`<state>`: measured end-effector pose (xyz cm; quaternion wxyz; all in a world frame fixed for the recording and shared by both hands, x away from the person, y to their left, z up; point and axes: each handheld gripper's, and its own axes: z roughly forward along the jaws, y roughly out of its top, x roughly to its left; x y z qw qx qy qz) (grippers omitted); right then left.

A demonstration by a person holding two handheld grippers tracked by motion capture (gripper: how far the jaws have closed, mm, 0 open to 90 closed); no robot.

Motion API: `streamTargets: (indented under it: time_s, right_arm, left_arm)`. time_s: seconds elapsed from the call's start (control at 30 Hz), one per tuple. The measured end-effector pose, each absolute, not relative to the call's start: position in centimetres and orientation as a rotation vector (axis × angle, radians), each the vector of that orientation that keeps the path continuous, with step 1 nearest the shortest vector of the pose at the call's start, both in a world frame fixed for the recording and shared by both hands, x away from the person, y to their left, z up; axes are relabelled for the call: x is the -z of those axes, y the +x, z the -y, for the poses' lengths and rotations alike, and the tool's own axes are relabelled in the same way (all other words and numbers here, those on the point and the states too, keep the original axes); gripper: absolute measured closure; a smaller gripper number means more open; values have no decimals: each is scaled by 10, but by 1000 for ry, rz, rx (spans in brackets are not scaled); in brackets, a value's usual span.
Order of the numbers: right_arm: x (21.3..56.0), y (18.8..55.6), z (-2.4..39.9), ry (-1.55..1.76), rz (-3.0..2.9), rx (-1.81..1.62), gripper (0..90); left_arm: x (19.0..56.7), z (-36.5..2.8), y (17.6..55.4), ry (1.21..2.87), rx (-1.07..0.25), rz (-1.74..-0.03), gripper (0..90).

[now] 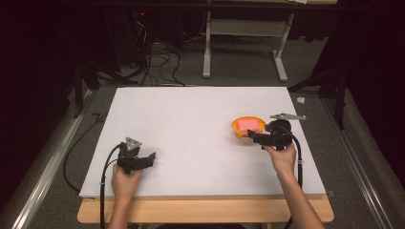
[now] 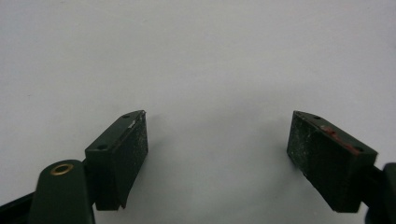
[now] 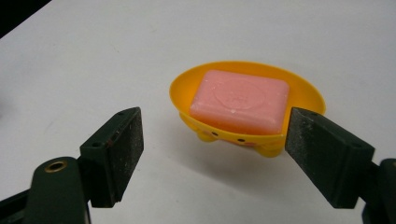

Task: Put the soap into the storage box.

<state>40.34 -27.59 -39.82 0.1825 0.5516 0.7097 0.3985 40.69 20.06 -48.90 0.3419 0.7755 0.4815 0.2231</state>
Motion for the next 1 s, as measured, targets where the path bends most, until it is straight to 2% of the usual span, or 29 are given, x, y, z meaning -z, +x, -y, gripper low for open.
streamTargets:
  time_s: [1.0]
  right_arm:
    - [429,371,300,1593,-1932,-1147,247]
  left_arm:
    - [489,-201,407,2019,-572,-1253,208]
